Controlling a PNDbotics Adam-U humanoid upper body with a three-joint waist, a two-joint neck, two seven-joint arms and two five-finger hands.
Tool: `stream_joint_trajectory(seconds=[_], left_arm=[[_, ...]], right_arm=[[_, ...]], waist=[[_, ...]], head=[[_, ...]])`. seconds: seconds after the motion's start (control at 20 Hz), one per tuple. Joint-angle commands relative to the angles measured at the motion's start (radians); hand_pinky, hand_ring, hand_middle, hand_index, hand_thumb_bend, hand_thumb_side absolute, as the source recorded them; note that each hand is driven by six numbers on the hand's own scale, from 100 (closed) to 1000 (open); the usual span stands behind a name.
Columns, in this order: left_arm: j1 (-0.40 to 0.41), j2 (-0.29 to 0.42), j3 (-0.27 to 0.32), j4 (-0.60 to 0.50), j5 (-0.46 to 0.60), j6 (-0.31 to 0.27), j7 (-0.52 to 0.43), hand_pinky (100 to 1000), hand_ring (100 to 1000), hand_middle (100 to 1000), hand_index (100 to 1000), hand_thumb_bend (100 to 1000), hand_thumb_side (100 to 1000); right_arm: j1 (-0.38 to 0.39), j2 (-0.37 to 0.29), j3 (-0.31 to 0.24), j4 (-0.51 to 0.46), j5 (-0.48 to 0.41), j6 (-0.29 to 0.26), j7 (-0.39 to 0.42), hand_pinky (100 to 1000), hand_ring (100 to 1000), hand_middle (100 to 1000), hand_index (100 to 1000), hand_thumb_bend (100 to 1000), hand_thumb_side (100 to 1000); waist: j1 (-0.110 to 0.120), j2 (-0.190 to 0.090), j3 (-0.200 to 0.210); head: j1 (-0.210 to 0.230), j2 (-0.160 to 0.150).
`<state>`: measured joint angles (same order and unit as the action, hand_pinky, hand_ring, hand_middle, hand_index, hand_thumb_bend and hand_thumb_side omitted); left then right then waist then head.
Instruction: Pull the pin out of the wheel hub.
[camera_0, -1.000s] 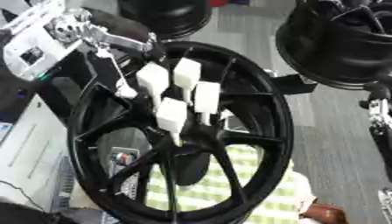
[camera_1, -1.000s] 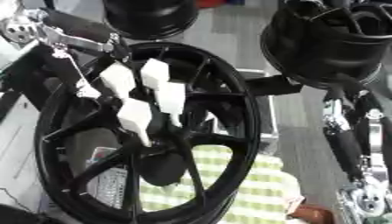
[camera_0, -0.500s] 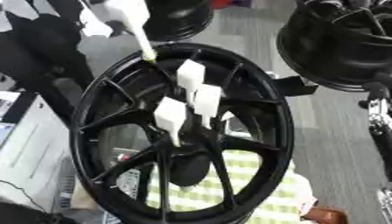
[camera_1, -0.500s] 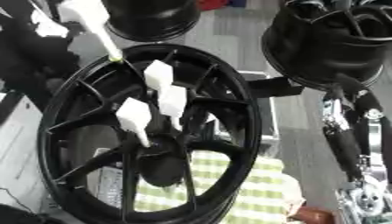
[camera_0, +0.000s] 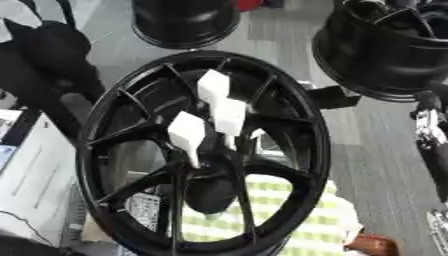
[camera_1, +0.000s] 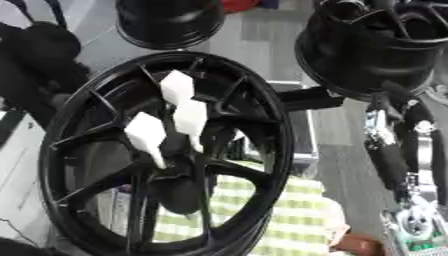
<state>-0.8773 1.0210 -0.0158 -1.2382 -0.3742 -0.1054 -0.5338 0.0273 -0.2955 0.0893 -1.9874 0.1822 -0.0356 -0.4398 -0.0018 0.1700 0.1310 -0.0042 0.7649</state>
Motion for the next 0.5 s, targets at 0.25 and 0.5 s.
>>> stream_joint_trajectory(seconds=[0.25, 0.5], left_arm=[[0.071, 0.076, 0.047, 0.039, 0.005, 0.02, 0.048, 576, 414, 450, 549, 100, 158], [0.1, 0.075, 0.033, 0.092, -0.041, 0.029, -0.038, 888, 853, 834, 885, 144, 173]], right_arm=[[-0.007, -0.019, -0.01, -0.013, 0.004, -0.005, -0.005, 718, 858, 673, 818, 100, 645], [-0.009, -0.018, -0.011, -0.013, 0.002, -0.005, -0.006, 718, 857, 672, 818, 100, 646]], waist=[[-0.002, -0.014, -0.002], [-0.003, -0.012, -0.006]], head=[[0.0, 0.005], [0.005, 0.005]])
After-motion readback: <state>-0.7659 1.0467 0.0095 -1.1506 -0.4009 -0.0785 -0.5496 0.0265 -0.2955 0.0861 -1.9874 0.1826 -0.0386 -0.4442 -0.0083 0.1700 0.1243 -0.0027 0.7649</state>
